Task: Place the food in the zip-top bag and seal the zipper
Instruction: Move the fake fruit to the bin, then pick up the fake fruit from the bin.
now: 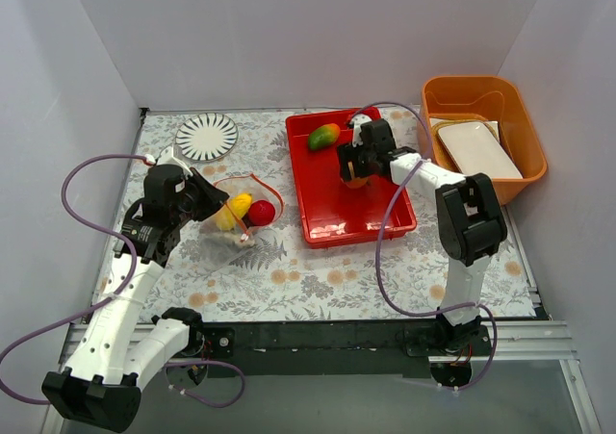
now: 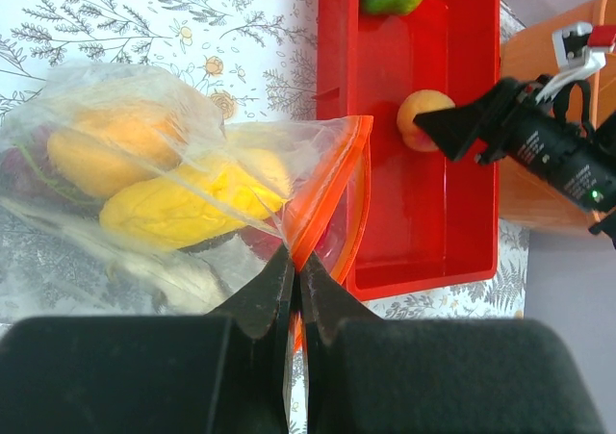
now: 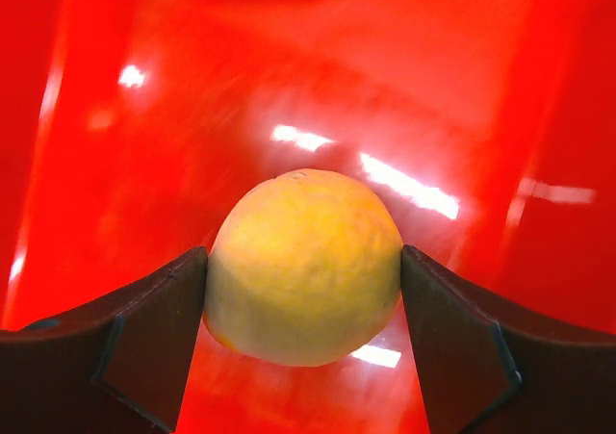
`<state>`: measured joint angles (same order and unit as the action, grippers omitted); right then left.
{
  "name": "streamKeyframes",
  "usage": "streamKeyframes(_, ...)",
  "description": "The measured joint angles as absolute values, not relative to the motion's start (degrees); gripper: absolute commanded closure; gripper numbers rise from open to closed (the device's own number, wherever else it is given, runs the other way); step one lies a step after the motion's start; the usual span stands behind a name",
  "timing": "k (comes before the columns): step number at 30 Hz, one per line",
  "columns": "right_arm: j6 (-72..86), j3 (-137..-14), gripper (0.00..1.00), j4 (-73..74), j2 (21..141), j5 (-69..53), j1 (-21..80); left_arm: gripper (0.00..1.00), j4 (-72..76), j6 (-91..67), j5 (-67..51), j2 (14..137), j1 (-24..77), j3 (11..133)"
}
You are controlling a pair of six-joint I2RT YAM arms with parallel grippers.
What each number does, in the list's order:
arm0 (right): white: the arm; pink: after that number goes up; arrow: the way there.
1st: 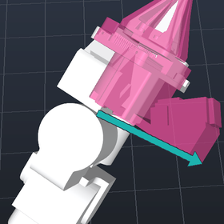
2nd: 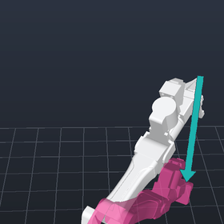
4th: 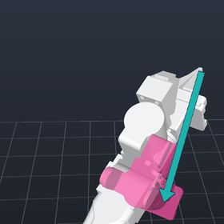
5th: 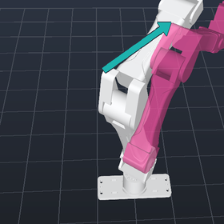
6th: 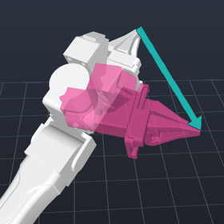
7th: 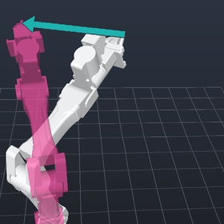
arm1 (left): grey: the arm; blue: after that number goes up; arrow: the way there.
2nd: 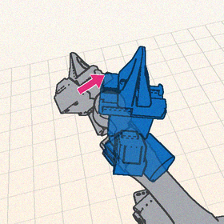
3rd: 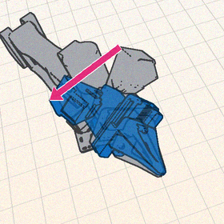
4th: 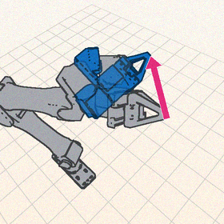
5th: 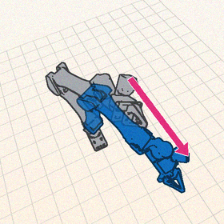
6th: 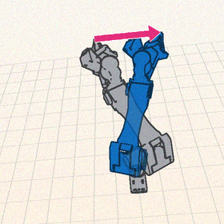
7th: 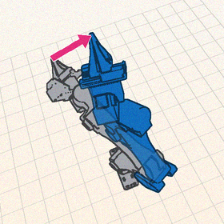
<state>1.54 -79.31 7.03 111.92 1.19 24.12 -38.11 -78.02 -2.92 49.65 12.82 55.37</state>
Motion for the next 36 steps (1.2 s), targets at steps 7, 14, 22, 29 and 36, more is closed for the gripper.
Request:
streamKeyframes(7,1.0,-73.9,0.24,9.0,107.1,-4.6,26.6,1.0,-37.6,-78.0,-3.9,49.9,12.8,55.0)
streamKeyframes(14,1.0,-73.8,0.1,11.1,106.5,-6.4,26.7,1.0,-37.3,-78.0,-4.3,50.6,12.8,55.0)
streamKeyframes(22,0.8,-74.1,0.02,15.5,106.4,-5.3,28.3,1.0,-37.2,-78.0,-4.5,50.7,12.8,55.0)
streamKeyframes(29,1.3,-72.6,0.02,16.7,101.8,-2.3,30.0,1.0,-37.0,-78.0,-4.8,51.4,12.8,55.0)
streamKeyframes(36,1.4,-72.5,0.02,17.1,99.5,0.1,30.0,1.0,-36.8,-78.0,-5.0,51.4,12.8,55.0)
